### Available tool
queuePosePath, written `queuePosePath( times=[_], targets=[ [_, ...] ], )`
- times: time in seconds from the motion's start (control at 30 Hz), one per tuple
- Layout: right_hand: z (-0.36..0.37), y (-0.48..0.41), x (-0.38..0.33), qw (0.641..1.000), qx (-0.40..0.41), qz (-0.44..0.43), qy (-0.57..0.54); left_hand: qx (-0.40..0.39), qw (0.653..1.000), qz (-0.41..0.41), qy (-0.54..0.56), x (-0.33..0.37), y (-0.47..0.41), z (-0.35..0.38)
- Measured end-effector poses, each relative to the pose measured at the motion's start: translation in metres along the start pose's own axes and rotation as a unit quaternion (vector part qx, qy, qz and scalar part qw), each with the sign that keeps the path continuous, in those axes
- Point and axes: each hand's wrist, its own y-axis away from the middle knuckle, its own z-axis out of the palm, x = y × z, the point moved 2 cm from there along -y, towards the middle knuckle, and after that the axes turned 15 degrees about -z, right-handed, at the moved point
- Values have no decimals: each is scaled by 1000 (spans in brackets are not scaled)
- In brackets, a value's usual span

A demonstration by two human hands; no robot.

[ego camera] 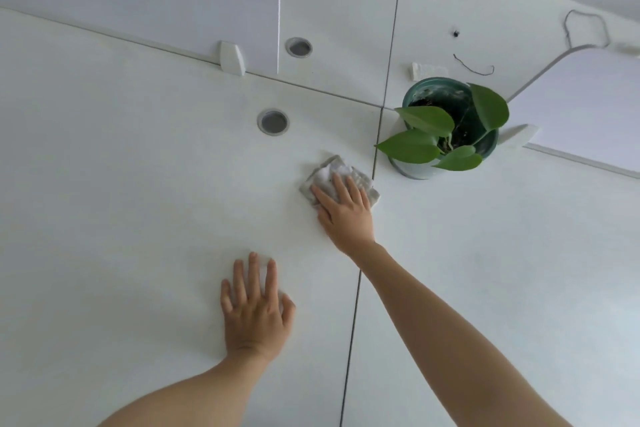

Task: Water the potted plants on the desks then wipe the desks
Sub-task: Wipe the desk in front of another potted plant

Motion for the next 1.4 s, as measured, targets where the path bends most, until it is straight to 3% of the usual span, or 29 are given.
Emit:
queuePosePath(
  times=[0.13,0.23,0.3,0.37,0.47,0.7,0.77,0.87,0.93,1.03,1.13,1.23,1.4],
  targets=[
    [-2,51,-12,997,37,-63,34,-36,999,-3,13,1,-2,-6],
    [-8,94,-20,995,82,-51,36,-70,997,2,17,2,-2,-9],
    [-12,122,-24,994,97,7,44,-109,994,1,17,4,-3,-12],
    [-15,150,-26,987,102,124,14,-165,986,-6,19,4,-3,-18],
    [-15,200,-32,943,130,286,-111,-220,975,1,29,6,-3,-26],
    [-24,281,-85,846,251,411,-228,-222,966,-26,127,-6,-6,-40],
    [-24,298,-96,825,274,418,-262,-255,955,-37,147,-11,-12,-43],
    [-24,319,-109,803,297,411,-313,-368,886,-39,278,-18,-10,-63],
    [-23,329,-117,807,286,394,-334,-392,865,-14,314,-27,12,-85],
    [-17,344,-131,830,249,346,-360,-377,857,-34,350,-48,62,-106],
    [-6,366,-144,842,203,307,-394,-352,863,-102,347,-76,134,-109],
    [7,397,-155,855,156,275,-411,-372,847,-170,339,-98,214,-102],
    [24,432,-159,865,113,265,-411,-378,849,-172,326,-107,277,-110]
  ],
)
